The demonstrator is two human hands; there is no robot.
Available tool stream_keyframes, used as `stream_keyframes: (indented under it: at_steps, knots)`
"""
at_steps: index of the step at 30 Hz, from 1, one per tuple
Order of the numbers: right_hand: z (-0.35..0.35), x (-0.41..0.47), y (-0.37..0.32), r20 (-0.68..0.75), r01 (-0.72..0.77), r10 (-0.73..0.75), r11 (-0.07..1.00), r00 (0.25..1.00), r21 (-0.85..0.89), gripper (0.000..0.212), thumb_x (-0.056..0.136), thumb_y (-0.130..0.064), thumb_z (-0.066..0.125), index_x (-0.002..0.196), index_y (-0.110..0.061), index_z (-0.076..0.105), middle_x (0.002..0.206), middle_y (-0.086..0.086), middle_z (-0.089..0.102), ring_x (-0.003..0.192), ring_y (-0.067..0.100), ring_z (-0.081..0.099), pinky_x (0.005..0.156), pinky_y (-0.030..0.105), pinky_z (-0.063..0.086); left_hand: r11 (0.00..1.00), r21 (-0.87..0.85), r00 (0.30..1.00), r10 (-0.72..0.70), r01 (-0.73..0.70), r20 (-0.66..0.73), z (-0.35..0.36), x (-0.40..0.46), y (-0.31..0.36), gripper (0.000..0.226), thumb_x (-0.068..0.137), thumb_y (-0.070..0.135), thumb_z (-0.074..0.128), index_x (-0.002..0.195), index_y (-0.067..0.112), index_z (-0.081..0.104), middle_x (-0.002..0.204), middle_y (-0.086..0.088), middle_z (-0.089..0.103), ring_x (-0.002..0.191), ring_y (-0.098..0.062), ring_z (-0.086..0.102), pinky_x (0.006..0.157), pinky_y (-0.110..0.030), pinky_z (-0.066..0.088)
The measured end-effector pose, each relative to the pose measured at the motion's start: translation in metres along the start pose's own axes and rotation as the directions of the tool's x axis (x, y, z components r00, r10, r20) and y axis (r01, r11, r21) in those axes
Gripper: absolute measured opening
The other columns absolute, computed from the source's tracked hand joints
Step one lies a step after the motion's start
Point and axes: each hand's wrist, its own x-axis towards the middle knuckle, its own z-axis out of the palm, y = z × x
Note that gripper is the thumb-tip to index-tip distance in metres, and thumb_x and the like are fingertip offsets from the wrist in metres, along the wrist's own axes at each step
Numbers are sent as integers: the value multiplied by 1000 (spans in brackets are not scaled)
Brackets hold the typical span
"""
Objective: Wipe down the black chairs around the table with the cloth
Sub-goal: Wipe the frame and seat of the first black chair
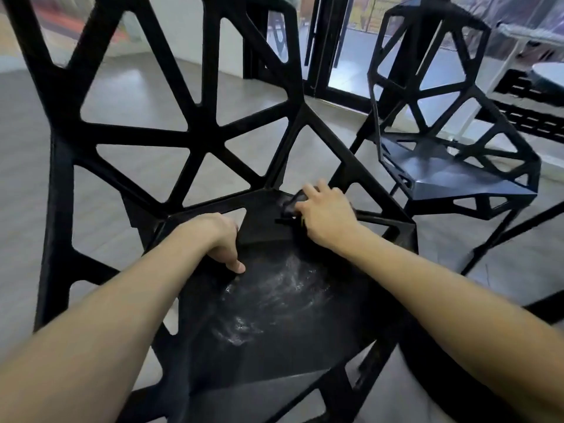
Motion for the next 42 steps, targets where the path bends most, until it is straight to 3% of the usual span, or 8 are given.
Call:
stream_keyframes:
  at_steps: [3, 8, 12, 15, 23, 27, 33, 42]
  knots:
    - [-4, -64, 47, 20, -43, 43, 999, 999, 3, 35, 85, -25, 67, 118, -35, 73, 122, 4, 55, 113, 35, 50, 74, 41, 51, 1000, -9, 1000, -9, 9, -3, -1, -8, 0, 101, 75, 76, 83, 159, 32, 47, 150, -4, 59, 137, -28, 58, 111, -39, 52]
    - [14, -31, 31, -59, -12, 20, 991, 998, 132, 51, 94, -16, 63, 144, -29, 61, 127, 11, 52, 118, 38, 46, 79, 43, 51, 993, -115, 1000, -10, 9, -6, -16, -19, 7, 77, 93, 77, 61, 151, 28, 52, 152, -4, 60, 141, -28, 54, 116, -41, 44]
    - [18, -15, 15, -13, 95, -94, 972, 995, 215, 46, 95, -24, 67, 140, -34, 68, 130, 6, 57, 123, 36, 47, 95, 50, 53, 982, -169, 995, -91, 83, -39, -19, -20, 16, 89, 101, 81, 34, 165, 20, 42, 168, -8, 44, 155, -31, 39, 124, -43, 33]
    - [7, -58, 48, 18, 15, -20, 965, 1000, 264, 49, 91, -29, 67, 139, -42, 66, 129, -2, 55, 121, 29, 47, 95, 42, 52, 980, -174, 990, -109, 92, -93, -12, -14, 14, 94, 93, 89, 29, 151, 20, 59, 157, -8, 57, 146, -31, 50, 118, -46, 42]
    - [23, -37, 35, -52, 89, -78, 961, 996, 262, 45, 94, -24, 67, 138, -35, 69, 132, 2, 60, 124, 32, 45, 97, 49, 53, 978, -107, 933, -204, 180, -298, 15, 7, 40, 107, 87, 94, 39, 168, 26, 30, 154, -8, 58, 143, -35, 54, 119, -55, 40]
    - [12, -9, 24, 26, 62, -68, 979, 997, 195, 48, 92, -36, 63, 140, -38, 65, 135, 1, 58, 136, 32, 41, 102, 47, 49, 964, -175, 918, -246, 199, -312, 17, 13, 37, 91, 97, 85, 31, 166, 25, 37, 155, -11, 57, 144, -38, 52, 121, -60, 35]
    - [12, -105, 78, 82, -41, 22, 970, 996, 238, 48, 89, -35, 54, 134, -41, 70, 125, -3, 64, 111, 27, 49, 99, 42, 52, 964, -191, 893, -248, 187, -375, 25, 17, 43, 88, 96, 85, 33, 158, 25, 48, 140, -9, 67, 134, -36, 61, 117, -56, 40]
    - [16, -39, 35, 43, 17, -30, 964, 999, 264, 41, 89, -39, 63, 129, -33, 72, 132, -1, 63, 127, 29, 43, 98, 46, 53, 956, -229, 885, -262, 183, -384, 27, 24, 44, 81, 102, 76, 30, 160, 22, 45, 140, -9, 67, 135, -38, 59, 120, -64, 33]
